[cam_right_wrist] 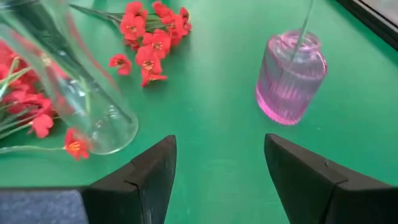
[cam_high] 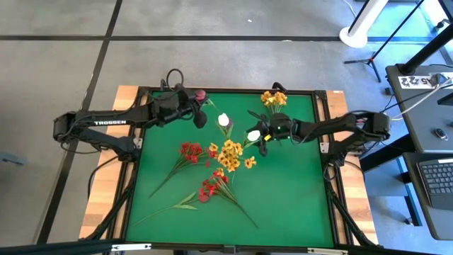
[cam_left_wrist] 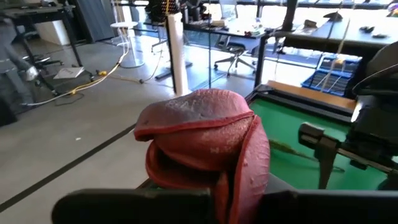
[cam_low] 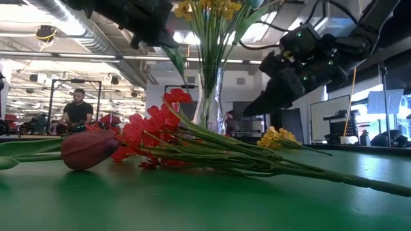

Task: Sort flowers into vase by color
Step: Put the top red tulip into the pink vase

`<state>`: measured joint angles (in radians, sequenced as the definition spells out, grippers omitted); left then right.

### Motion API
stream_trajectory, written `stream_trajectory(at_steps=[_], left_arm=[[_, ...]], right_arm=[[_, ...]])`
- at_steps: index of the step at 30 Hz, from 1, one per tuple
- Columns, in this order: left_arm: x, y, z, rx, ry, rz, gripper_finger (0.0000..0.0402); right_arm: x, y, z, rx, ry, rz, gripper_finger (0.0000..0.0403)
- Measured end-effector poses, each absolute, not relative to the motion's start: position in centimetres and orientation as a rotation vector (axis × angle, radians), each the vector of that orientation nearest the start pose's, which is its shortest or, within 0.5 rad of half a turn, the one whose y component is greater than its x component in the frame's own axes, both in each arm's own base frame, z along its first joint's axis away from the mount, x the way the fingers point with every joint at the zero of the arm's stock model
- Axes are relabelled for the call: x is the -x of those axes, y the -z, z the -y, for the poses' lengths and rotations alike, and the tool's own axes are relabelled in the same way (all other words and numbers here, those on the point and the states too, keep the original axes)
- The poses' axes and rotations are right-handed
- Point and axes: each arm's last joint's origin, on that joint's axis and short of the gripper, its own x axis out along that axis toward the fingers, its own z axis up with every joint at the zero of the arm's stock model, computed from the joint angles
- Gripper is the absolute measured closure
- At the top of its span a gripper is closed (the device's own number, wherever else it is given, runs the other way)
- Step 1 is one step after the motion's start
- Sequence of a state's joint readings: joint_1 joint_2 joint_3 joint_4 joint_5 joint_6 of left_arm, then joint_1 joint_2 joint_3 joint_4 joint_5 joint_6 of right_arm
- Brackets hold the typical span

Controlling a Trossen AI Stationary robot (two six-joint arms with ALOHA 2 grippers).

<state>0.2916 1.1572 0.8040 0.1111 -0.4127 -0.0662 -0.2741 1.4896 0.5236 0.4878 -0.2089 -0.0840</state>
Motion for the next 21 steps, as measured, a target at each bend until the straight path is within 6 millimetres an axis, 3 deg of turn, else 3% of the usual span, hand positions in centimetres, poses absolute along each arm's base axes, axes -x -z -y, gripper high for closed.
stream_trajectory(at_steps=[16, 21], left_arm=[[-23.1, -29.2, -11.1, -0.020, -0.881, -0.273, 0.0400], [-23.1, -29.2, -11.1, -0.018, -0.881, -0.272, 0.0382]], right_arm=[[-26.9, -15.8, 7.1, -0.004, 0.111, -0.400, 0.0162], [-26.9, -15.8, 7.2, -0.016, 0.119, -0.401, 0.0162]])
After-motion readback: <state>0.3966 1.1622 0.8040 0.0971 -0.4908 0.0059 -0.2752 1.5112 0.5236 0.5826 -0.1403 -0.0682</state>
